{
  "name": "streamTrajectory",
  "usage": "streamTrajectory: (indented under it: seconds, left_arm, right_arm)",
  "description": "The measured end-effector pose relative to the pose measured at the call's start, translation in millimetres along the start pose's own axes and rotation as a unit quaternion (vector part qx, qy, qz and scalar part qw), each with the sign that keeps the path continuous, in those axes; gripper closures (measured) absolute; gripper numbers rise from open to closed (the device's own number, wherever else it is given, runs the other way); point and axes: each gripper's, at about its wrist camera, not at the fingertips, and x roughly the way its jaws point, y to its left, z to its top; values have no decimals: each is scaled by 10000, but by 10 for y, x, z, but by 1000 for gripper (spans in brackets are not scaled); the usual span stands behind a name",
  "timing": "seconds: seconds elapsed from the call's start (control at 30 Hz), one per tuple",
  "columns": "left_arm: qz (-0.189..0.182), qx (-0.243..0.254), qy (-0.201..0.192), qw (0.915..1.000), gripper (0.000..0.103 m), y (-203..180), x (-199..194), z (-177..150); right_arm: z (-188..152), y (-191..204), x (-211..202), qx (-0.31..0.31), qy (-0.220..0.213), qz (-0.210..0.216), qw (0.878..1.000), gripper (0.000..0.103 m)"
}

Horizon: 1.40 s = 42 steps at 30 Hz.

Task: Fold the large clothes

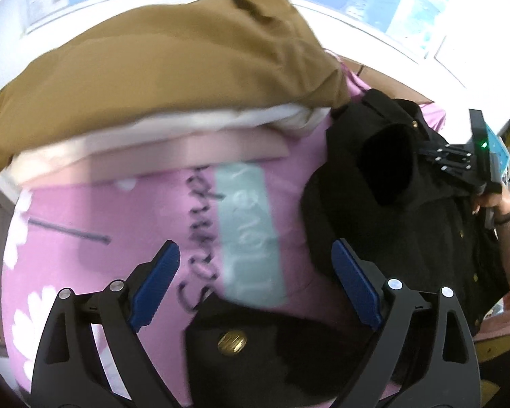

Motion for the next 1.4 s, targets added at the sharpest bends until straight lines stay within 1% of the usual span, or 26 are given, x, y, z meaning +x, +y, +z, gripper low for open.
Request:
streamTrajectory:
  seconds: [0.07,0.17,0.2,0.23,0.27,0.3,0.33,0.43,0.5,0.53,0.6,0.63,0.7,0.77,0.83,0.93,0.97,1.0,1.03,1.07,1.13,1.17,1.23,1.27,1.33,1.4]
  left_arm:
    - [-61,-38,28,10000,10,83,-44,-86]
    - [-268,-15,93,9996,8,168,-105,-244]
    - [-319,5,107,9994,7,162,-112,-286]
    - [-408,38,118,9991,7,152,-125,-338]
    - [-516,95,105,9986,7,142,-156,-403]
    - [-563,138,76,9983,7,120,-180,-443]
    - [-629,170,16,9979,7,103,-218,-490]
    - [-897,232,-135,9956,6,60,-322,-641]
    - [-923,275,-207,9951,6,50,-376,-717]
    - [-932,265,-241,9950,6,58,-403,-738]
    - [-985,216,-357,9943,6,102,-489,-774]
    - [-1005,243,-437,9937,6,104,-554,-790]
    - [-1088,442,-652,9909,6,33,-707,-827]
    - [-1092,716,-728,9888,6,-84,-805,-863]
    - [-999,1166,-552,9866,6,-275,-769,-911]
    - [-934,1635,-68,9821,6,-525,-503,-960]
    - [-671,1849,179,9803,11,-632,-335,-972]
    - [-442,1977,317,9787,27,-679,-239,-977]
    - [-104,2070,539,9768,55,-712,-107,-958]
    - [-62,2025,516,9779,66,-697,-107,-909]
    - [-504,1717,350,9832,88,-597,-255,-758]
    - [-662,1467,118,9869,88,-516,-410,-627]
    - [-848,1165,-262,9892,89,-404,-670,-437]
    - [-1019,945,-480,9891,89,-323,-849,-292]
    - [-1144,694,-732,9883,90,-259,-1082,-78]
    - [-1309,539,-825,9865,90,-234,-1254,133]
  right_arm:
    - [-27,-33,-41,16,-5,-200,9998,100]
    - [-54,-73,-83,154,47,-299,9994,99]
    - [-52,-59,-88,167,78,-334,9993,91]
    - [-45,-29,-110,151,86,-297,9994,81]
    - [-36,-4,-153,150,34,-184,9997,73]
    - [-11,13,-209,192,-75,-143,9997,54]
    - [3,30,-305,293,-278,-133,9991,46]
    - [52,143,-496,447,-538,163,9974,46]
    - [76,302,-627,438,-703,657,9944,46]
    - [91,434,-685,337,-773,996,9914,45]
    - [114,719,-781,39,-868,1414,9861,43]
    - [126,910,-817,-195,-890,1663,9819,38]
    - [149,1188,-859,-539,-894,1922,9758,35]
    - [157,1508,-894,-810,-857,2301,9660,35]
    - [153,1675,-886,-902,-811,2557,9591,33]
    - [149,1829,-806,-838,-701,2636,9584,33]
    - [153,1827,-772,-738,-651,2688,9581,33]
    - [146,1822,-756,-620,-615,2697,9590,33]
    - [130,1799,-751,-478,-588,2713,9595,33]
    - [85,1786,-775,-400,-591,2715,9598,33]
    - [52,1694,-839,-217,-682,2728,9594,33]
    - [38,1656,-863,-160,-721,2726,9593,33]
    - [12,1560,-957,-2,-886,2683,9592,33]
    - [11,1509,-1000,60,-984,2703,9577,33]
    - [31,1451,-1107,180,-1236,2701,9547,33]
    - [71,1505,-1222,89,-1487,2769,9493,30]
